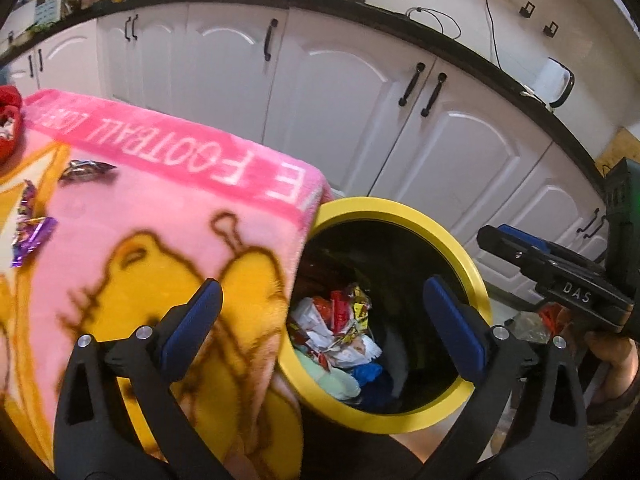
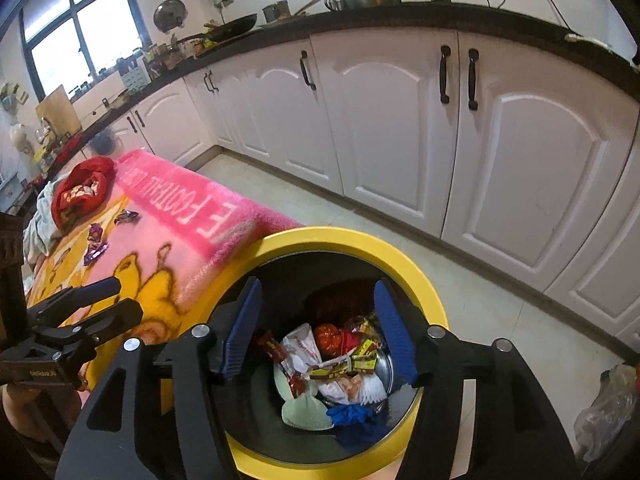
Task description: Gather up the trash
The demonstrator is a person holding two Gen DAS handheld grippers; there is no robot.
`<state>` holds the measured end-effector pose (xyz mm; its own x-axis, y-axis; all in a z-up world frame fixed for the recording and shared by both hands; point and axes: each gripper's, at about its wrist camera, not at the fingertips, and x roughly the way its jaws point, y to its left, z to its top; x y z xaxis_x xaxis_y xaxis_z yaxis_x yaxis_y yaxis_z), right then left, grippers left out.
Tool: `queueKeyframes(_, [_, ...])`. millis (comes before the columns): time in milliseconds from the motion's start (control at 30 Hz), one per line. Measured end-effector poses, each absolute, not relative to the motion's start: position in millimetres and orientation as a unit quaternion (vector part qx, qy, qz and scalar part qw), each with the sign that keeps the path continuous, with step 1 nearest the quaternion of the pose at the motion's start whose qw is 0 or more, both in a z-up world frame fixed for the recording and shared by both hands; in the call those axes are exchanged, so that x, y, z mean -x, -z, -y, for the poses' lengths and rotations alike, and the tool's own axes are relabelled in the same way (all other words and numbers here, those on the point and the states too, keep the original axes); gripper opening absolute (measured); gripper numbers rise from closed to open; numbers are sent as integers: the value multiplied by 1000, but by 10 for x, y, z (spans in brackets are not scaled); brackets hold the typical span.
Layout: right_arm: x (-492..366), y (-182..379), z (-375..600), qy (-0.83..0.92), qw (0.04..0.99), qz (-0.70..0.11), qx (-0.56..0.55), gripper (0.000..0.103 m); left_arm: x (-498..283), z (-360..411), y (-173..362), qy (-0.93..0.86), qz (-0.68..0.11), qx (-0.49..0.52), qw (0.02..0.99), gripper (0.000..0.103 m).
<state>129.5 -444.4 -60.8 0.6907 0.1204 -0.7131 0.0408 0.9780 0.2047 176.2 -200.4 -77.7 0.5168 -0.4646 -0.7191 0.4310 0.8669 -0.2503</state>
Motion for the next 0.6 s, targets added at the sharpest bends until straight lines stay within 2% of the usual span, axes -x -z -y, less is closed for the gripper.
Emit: queueKeyframes(600, [-1152,236,4090,-46,940,-335,-54,68,-1589,1610,454,221,-369,29,902,92])
